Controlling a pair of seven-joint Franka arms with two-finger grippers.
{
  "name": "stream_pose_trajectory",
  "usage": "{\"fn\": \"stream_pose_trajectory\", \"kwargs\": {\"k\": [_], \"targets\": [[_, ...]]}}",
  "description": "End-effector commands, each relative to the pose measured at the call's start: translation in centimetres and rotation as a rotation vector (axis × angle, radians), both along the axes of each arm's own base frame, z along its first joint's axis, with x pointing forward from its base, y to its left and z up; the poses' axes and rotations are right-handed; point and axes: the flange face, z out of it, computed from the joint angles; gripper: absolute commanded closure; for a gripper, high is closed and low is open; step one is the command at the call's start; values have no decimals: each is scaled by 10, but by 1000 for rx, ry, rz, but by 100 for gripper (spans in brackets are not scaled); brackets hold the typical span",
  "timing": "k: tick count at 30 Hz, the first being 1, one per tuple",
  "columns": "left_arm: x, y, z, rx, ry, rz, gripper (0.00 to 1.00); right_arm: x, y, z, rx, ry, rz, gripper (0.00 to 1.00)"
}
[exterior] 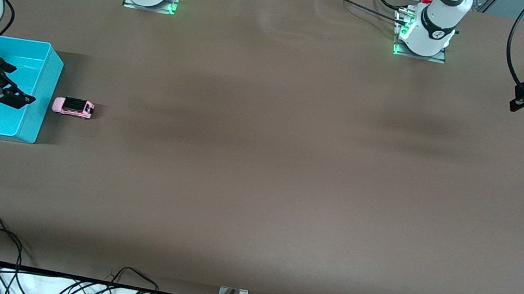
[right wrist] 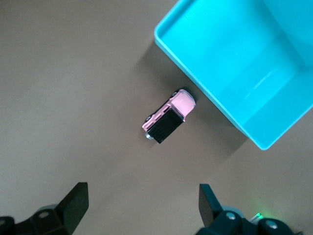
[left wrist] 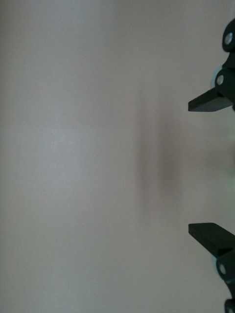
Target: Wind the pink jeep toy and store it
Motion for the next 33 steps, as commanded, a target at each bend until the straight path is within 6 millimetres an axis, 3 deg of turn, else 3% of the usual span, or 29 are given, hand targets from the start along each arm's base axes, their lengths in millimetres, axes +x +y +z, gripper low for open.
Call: {"fn": "stream_pose_trajectory", "kwargs": {"k": [1,14,19,23,33], "targets": [[2,-1,5,17,5,-5,0,-12,-11,-34,-2,-4,-119,0],[2,-3,4,16,8,-6,0,-43,-14,-123,-57,-50,-377,0],[2,-3,4,17,8,-8,0,-74,-14,-153,-56,-101,-409,0],[2,-5,4,16,8,-6,0,-99,-30,-166,-51,-151,-474,0],[2,-3,2,16,11,-2,0,-92,-33,-191,-40,-191,-658,0]]}}
